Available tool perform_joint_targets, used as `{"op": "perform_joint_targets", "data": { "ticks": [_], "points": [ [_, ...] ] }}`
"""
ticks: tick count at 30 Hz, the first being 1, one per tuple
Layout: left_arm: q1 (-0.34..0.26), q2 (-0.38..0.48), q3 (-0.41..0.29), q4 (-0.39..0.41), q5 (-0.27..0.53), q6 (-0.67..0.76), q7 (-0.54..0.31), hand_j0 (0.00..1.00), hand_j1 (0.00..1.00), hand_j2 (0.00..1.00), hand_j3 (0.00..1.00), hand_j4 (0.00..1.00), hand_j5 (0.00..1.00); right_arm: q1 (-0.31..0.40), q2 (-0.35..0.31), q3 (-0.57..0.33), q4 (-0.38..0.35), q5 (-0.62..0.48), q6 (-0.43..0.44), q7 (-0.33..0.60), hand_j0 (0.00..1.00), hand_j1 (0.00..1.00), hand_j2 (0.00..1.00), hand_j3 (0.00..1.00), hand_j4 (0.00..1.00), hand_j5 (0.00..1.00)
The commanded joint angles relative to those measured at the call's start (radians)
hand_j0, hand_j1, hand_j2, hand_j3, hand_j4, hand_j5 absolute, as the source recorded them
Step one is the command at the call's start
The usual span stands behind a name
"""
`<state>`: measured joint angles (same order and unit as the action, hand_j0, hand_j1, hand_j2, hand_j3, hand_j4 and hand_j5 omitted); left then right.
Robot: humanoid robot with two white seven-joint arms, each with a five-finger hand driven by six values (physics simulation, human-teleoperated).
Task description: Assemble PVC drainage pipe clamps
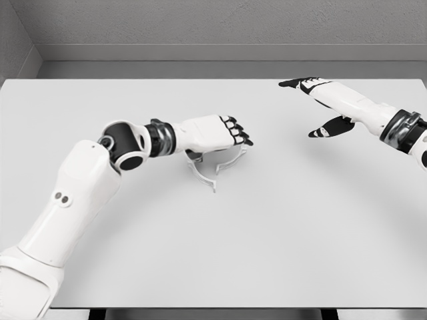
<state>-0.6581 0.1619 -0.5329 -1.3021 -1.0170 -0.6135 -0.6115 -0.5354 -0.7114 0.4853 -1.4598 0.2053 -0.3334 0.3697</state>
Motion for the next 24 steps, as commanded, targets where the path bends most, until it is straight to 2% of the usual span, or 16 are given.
{"op": "perform_joint_targets", "data": {
  "ticks": [1, 24],
  "points": [
    [-0.002, -0.013, 0.002, 0.024, 0.003, 0.003, 0.001, 1.0, 1.0, 1.0, 1.0, 1.0, 1.0, 0.0, 0.001, -0.002, -0.001, -0.004, 0.002, 0.0, 1.0, 1.0, 1.0, 1.0, 1.0, 1.0],
    [0.017, 0.036, 0.054, 0.01, 0.008, 0.003, 0.001, 1.0, 1.0, 1.0, 1.0, 1.0, 1.0, 0.003, -0.005, -0.004, 0.004, -0.001, 0.001, 0.0, 1.0, 1.0, 1.0, 1.0, 1.0, 1.0]
  ]
}}
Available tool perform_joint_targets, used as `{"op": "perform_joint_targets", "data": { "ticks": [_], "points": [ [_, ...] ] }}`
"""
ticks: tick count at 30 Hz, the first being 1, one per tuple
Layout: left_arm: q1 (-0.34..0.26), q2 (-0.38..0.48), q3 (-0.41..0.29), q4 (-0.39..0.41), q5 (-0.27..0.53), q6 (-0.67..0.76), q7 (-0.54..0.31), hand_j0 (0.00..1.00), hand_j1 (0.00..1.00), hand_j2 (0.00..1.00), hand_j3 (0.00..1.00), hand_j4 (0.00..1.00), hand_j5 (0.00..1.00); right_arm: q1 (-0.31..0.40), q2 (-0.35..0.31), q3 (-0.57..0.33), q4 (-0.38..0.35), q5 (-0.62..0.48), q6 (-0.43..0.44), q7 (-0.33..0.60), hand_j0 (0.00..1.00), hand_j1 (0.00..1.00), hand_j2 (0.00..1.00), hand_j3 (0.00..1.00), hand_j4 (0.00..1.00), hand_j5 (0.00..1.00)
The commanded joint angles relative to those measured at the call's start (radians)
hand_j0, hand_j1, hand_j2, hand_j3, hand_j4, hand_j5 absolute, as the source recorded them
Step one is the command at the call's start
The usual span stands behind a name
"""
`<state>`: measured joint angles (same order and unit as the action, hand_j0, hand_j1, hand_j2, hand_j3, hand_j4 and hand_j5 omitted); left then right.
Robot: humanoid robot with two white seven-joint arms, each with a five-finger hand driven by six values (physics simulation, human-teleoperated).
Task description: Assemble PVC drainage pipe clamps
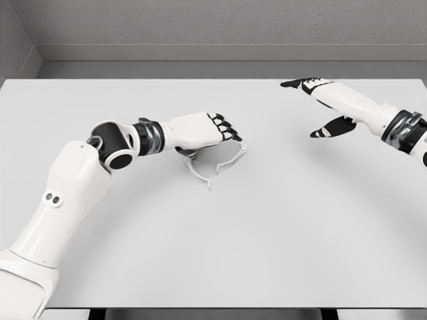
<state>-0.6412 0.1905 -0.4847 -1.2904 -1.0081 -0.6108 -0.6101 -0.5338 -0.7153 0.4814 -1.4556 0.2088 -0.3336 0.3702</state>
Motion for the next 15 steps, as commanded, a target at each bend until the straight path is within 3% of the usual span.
{"op": "perform_joint_targets", "data": {
  "ticks": [1, 8, 15],
  "points": [
    [0.0, 0.014, 0.006, -0.001, 0.0, 0.0, -0.001, 1.0, 1.0, 1.0, 1.0, 1.0, 1.0, 0.0, -0.001, 0.0, -0.002, -0.005, 0.001, 0.0, 1.0, 1.0, 1.0, 1.0, 1.0, 1.0],
    [0.009, 0.052, 0.02, -0.007, 0.017, 0.0, -0.001, 1.0, 1.0, 1.0, 1.0, 1.0, 1.0, 0.0, 0.0, 0.0, -0.002, -0.005, 0.002, 0.0, 1.0, 1.0, 1.0, 1.0, 1.0, 1.0],
    [0.017, 0.053, 0.021, -0.076, 0.014, 0.0, -0.001, 1.0, 1.0, 1.0, 1.0, 1.0, 1.0, 0.002, 0.0, 0.002, -0.003, -0.006, 0.002, 0.0, 1.0, 1.0, 1.0, 1.0, 1.0, 1.0]
  ]
}}
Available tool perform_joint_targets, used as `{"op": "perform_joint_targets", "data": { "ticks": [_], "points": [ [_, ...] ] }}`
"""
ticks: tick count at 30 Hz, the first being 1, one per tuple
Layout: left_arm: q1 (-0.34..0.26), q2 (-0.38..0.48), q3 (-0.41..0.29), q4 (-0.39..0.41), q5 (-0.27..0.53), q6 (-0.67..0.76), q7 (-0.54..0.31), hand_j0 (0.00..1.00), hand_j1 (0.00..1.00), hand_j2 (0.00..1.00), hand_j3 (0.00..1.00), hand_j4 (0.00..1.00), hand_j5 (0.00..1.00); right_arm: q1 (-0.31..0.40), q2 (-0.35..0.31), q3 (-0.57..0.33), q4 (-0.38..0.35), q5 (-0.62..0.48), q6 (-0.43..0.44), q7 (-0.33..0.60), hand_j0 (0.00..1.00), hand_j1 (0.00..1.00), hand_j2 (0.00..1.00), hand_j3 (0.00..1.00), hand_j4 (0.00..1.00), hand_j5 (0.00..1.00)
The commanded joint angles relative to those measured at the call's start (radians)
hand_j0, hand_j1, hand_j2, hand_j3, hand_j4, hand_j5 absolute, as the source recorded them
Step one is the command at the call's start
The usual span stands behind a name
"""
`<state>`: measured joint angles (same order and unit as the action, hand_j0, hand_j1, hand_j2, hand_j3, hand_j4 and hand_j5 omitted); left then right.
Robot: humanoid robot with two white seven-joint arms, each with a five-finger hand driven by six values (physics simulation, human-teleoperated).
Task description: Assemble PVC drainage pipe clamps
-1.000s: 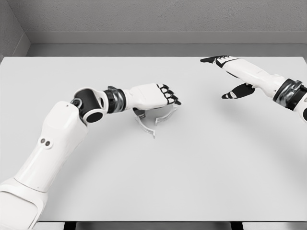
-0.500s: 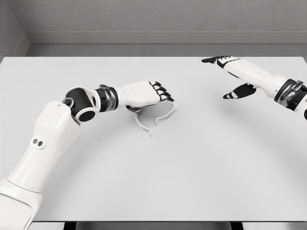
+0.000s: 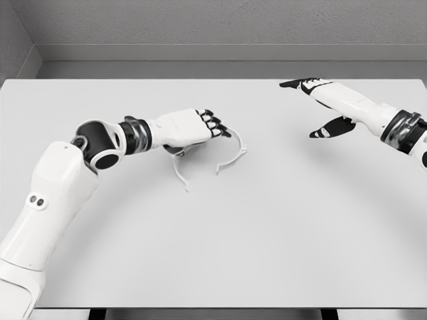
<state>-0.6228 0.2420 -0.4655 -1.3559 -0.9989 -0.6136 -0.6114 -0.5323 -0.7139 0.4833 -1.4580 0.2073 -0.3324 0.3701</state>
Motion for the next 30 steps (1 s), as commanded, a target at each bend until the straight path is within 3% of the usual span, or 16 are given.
{"op": "perform_joint_targets", "data": {
  "ticks": [1, 5, 9, 11, 16, 18, 20, 26, 30],
  "points": [
    [0.0, 0.003, 0.002, -0.041, 0.005, 0.003, 0.001, 1.0, 1.0, 1.0, 1.0, 1.0, 1.0, 0.0, -0.001, 0.0, -0.001, -0.005, 0.001, 0.0, 1.0, 1.0, 1.0, 1.0, 1.0, 1.0],
    [0.029, 0.02, 0.039, -0.16, 0.006, 0.003, 0.001, 1.0, 1.0, 1.0, 1.0, 1.0, 1.0, 0.0, -0.001, 0.001, -0.001, -0.005, -0.002, -0.002, 1.0, 1.0, 1.0, 1.0, 1.0, 1.0],
    [0.1, 0.068, 0.217, -0.204, 0.008, 0.003, 0.001, 1.0, 1.0, 1.0, 1.0, 1.0, 1.0, 0.0, -0.001, 0.0, -0.001, -0.005, -0.005, -0.002, 1.0, 1.0, 1.0, 1.0, 1.0, 1.0],
    [0.149, 0.102, 0.292, -0.206, 0.059, 0.003, 0.001, 1.0, 1.0, 1.0, 1.0, 1.0, 1.0, -0.002, -0.001, 0.0, -0.001, -0.005, -0.005, -0.002, 1.0, 1.0, 1.0, 1.0, 1.0, 1.0],
    [0.275, 0.132, 0.352, -0.221, 0.309, 0.003, 0.001, 1.0, 1.0, 1.0, 1.0, 1.0, 1.0, -0.006, 0.002, 0.0, -0.002, -0.003, -0.008, -0.004, 1.0, 1.0, 1.0, 1.0, 1.0, 1.0],
    [0.291, 0.131, 0.364, -0.23, 0.382, 0.003, 0.001, 1.0, 1.0, 1.0, 1.0, 1.0, 1.0, -0.009, 0.002, 0.0, -0.002, -0.003, -0.008, -0.004, 1.0, 1.0, 1.0, 1.0, 1.0, 1.0],
    [0.334, 0.111, 0.409, -0.229, 0.414, 0.003, 0.001, 1.0, 1.0, 1.0, 1.0, 1.0, 1.0, -0.012, 0.008, 0.001, -0.001, 0.006, -0.007, -0.004, 1.0, 1.0, 1.0, 1.0, 1.0, 1.0],
    [0.39, 0.022, 0.404, -0.215, 0.425, 0.003, 0.001, 1.0, 1.0, 1.0, 1.0, 1.0, 1.0, -0.041, 0.082, 0.037, 0.025, 0.08, 0.001, 0.003, 1.0, 1.0, 1.0, 1.0, 1.0, 1.0],
    [0.391, -0.055, 0.38, -0.2, 0.419, 0.003, 0.001, 1.0, 1.0, 1.0, 1.0, 1.0, 1.0, -0.135, 0.162, 0.103, 0.134, 0.119, 0.001, 0.001, 1.0, 1.0, 1.0, 1.0, 1.0, 1.0]
  ]
}}
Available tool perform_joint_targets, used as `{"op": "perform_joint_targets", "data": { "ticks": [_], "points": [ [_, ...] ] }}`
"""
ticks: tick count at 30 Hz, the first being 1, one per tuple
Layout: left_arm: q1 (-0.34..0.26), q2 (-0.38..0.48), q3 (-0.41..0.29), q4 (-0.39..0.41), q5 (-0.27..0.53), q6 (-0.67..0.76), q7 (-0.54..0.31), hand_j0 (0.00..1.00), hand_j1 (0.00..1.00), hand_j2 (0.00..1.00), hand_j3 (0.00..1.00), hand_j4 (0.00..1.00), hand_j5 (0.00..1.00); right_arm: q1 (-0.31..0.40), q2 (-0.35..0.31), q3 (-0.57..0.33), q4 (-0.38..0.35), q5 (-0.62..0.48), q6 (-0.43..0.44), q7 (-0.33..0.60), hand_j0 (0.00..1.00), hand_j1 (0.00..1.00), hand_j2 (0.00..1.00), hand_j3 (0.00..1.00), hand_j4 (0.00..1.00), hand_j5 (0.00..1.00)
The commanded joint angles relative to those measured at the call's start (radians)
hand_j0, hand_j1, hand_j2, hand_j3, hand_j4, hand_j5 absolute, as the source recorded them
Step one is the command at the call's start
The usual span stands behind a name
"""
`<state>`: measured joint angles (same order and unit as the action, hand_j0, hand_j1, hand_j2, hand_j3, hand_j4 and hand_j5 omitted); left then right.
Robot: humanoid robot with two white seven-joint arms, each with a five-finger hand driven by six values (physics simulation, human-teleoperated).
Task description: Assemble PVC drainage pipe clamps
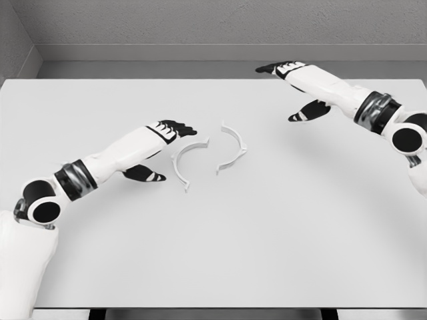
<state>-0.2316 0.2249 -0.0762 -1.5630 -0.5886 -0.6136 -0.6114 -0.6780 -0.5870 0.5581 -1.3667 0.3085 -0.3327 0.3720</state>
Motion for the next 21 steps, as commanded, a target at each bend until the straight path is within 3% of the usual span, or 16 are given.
{"op": "perform_joint_targets", "data": {
  "ticks": [1, 5, 12, 15, 21],
  "points": [
    [0.0, -0.041, -0.02, 0.012, 0.007, 0.003, 0.001, 1.0, 1.0, 1.0, 1.0, 1.0, 1.0, -0.003, 0.049, 0.032, 0.055, 0.018, 0.001, -0.001, 1.0, 1.0, 1.0, 1.0, 1.0, 1.0],
    [0.006, -0.061, -0.02, 0.041, 0.007, 0.003, 0.001, 1.0, 1.0, 1.0, 1.0, 1.0, 1.0, -0.074, 0.096, 0.08, 0.138, 0.081, 0.001, 0.002, 1.0, 1.0, 1.0, 1.0, 1.0, 1.0],
    [0.018, -0.061, -0.016, 0.034, 0.012, 0.003, 0.001, 1.0, 1.0, 1.0, 1.0, 1.0, 1.0, -0.112, 0.141, 0.112, 0.19, 0.093, 0.001, 0.004, 1.0, 1.0, 1.0, 1.0, 1.0, 1.0],
    [0.023, -0.061, -0.014, 0.035, 0.01, 0.003, 0.001, 1.0, 1.0, 1.0, 1.0, 1.0, 1.0, -0.138, 0.177, 0.141, 0.25, 0.086, 0.037, -0.002, 1.0, 1.0, 1.0, 1.0, 1.0, 1.0],
    [0.023, -0.061, -0.004, 0.037, 0.01, 0.003, 0.001, 1.0, 1.0, 1.0, 1.0, 1.0, 1.0, -0.147, 0.203, 0.149, 0.262, 0.08, 0.04, -0.002, 1.0, 1.0, 1.0, 1.0, 1.0, 1.0]
  ]
}}
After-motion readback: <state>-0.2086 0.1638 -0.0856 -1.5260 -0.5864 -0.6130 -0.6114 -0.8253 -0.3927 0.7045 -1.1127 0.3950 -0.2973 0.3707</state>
